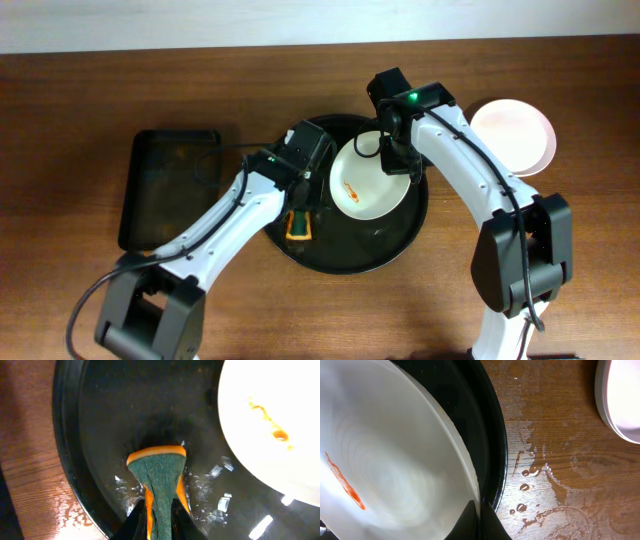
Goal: Clean dirty plates on tray and stack at the side
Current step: 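Bring the sponge with the left gripper down onto the held white plate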
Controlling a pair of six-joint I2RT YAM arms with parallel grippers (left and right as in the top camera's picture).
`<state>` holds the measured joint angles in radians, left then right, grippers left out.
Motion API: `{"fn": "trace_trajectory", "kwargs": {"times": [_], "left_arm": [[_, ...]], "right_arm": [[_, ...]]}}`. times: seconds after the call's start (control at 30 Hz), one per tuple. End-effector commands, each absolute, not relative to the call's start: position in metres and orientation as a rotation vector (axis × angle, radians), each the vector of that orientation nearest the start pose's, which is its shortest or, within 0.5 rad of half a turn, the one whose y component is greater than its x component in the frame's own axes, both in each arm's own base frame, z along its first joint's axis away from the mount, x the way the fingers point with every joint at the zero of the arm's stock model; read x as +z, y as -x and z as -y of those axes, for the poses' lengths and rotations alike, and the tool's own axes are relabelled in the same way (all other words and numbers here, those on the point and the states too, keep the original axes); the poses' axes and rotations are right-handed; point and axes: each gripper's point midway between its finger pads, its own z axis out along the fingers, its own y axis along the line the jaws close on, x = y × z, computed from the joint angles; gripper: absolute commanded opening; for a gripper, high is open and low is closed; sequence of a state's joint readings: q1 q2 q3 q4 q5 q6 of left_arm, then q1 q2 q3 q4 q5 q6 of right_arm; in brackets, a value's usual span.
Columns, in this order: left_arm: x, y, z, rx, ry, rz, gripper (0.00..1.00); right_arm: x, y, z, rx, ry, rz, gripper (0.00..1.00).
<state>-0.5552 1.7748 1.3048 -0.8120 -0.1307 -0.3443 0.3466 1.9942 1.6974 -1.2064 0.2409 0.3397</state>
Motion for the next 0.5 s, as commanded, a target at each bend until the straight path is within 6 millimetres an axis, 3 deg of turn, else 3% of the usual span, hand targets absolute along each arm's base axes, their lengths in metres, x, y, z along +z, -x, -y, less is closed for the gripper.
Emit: {"fn": "trace_trajectory", "kwargs": {"times": [0.0, 0.03, 0.1, 0.13, 0.2, 0.37, 0.47], "left_arm": [[0.049, -0.337, 0.189, 0.003, -0.294, -2.896, 0.15], [0.043, -0.338, 0.189, 0.008, -0.296, -2.903, 0.16], [0.039, -0.342, 0.191, 0.003, -0.290, -2.897, 0.40], [0.039, -0.343, 0.192, -0.001, -0.289, -2.892, 0.64], [0.039, -0.343, 0.192, -0.001, -0.288, -2.892, 0.79], [0.025, -0.339, 0.190, 0.011, -0.207, -2.929, 0.81], [0.005, -0.335, 0.188, 0.039, -0.215, -2.975, 0.68]], "right_arm": [[0.104, -0.384, -0.096, -0.293, -0.011, -2.976, 0.04], [0.104, -0.384, -0.096, -0.293, -0.011, -2.976, 0.04], [0.104, -0.384, -0.096, -0.293, -0.011, -2.975, 0.04], [0.104, -0.384, -0.096, -0.293, -0.011, -2.975, 0.04], [0.104, -0.384, -0.096, -0.293, -0.011, -2.976, 0.04], [0.104, -0.384, -0.096, -0.293, -0.011, -2.975, 0.04], [0.104, -0.384, -0.096, -0.293, -0.011, -2.975, 0.04]]}}
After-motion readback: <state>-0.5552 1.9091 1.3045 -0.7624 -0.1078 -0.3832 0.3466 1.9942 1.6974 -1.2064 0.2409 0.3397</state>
